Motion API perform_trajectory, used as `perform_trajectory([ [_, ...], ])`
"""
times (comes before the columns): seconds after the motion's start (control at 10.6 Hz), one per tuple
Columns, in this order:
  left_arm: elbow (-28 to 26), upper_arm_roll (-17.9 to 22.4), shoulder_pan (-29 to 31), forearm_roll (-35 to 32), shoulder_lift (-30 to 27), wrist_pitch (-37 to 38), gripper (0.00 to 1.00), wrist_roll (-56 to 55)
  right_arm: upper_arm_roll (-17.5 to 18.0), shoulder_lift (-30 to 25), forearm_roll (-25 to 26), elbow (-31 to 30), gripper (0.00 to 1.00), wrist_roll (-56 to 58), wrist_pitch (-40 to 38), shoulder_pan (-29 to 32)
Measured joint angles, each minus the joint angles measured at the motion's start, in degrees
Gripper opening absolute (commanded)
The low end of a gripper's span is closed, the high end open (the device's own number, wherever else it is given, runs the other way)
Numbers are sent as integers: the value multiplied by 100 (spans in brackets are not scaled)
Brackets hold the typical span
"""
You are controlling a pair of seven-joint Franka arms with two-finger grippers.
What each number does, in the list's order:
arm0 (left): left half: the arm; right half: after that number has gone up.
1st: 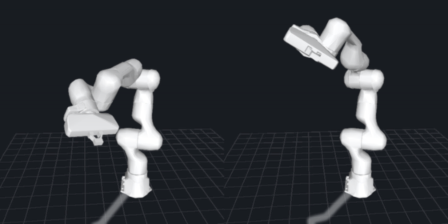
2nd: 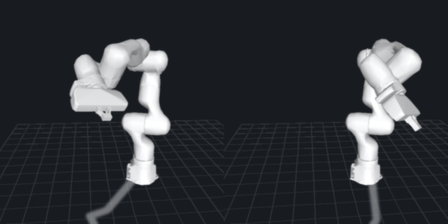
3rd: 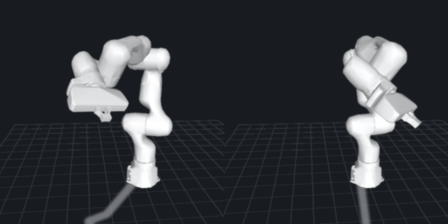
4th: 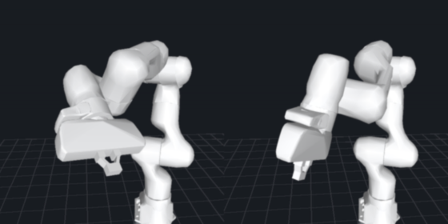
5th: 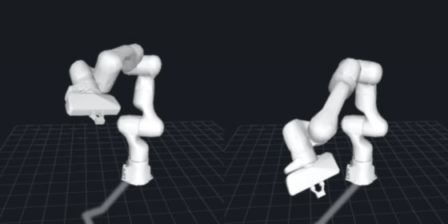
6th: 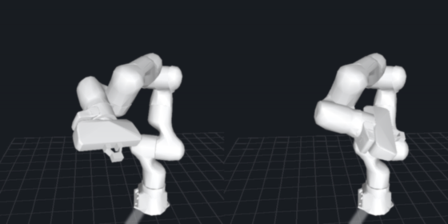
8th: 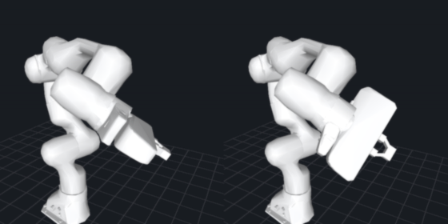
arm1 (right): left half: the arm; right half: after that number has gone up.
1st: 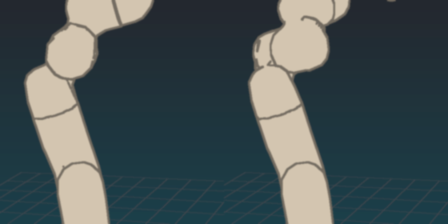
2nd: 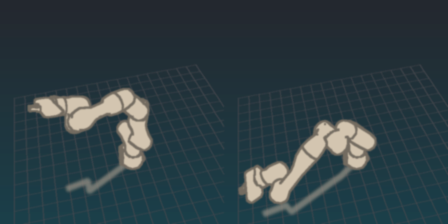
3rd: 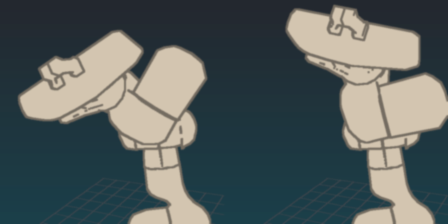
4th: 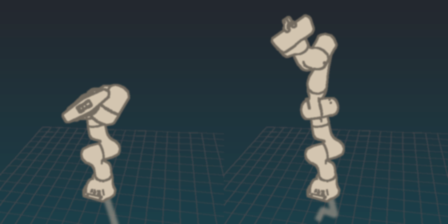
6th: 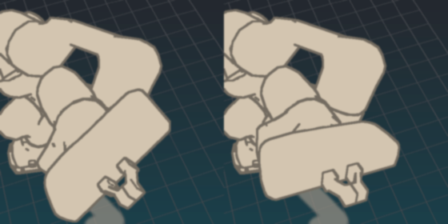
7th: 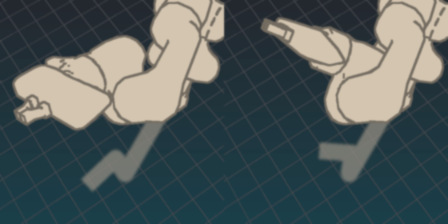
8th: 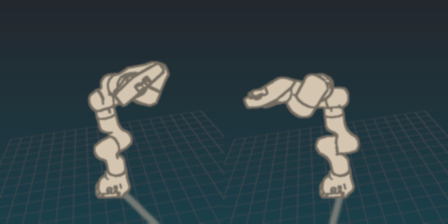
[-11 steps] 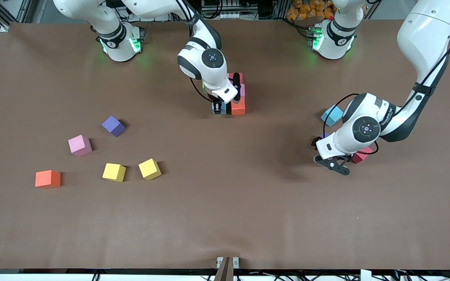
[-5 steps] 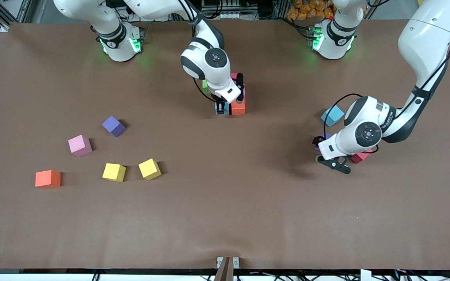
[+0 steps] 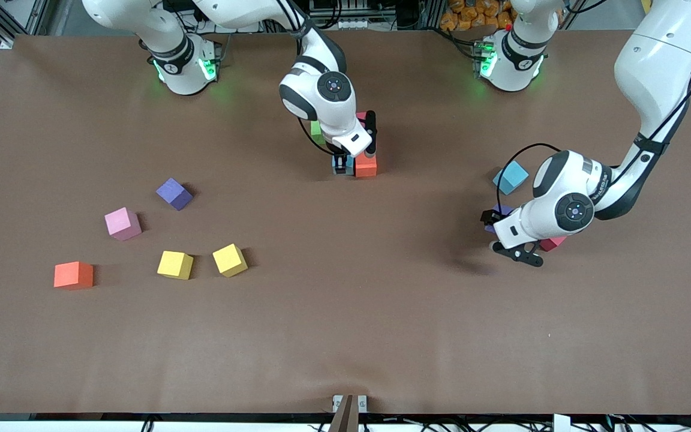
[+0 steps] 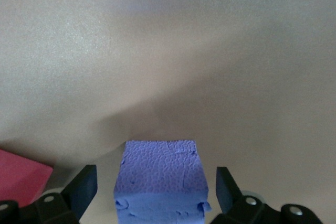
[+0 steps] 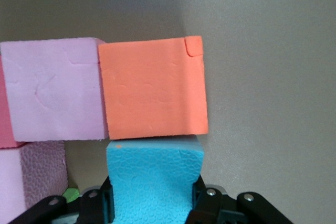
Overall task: Form number 2 with 11 blocks
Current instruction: 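Grasp the purple block with the left gripper while the right gripper opens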
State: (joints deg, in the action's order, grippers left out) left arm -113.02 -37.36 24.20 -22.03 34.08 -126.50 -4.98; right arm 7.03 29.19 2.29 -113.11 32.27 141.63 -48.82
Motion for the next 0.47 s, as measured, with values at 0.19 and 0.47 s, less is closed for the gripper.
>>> perform_trajectory([
  [0.19,-131,-1,9,0,-111,26,100,-20,0,5,1,1,0,-6,0,-2],
  [0.47,-385,-1,71,1,-330,37,100,-43,-1,8,1,1,100,-11,0,-4],
])
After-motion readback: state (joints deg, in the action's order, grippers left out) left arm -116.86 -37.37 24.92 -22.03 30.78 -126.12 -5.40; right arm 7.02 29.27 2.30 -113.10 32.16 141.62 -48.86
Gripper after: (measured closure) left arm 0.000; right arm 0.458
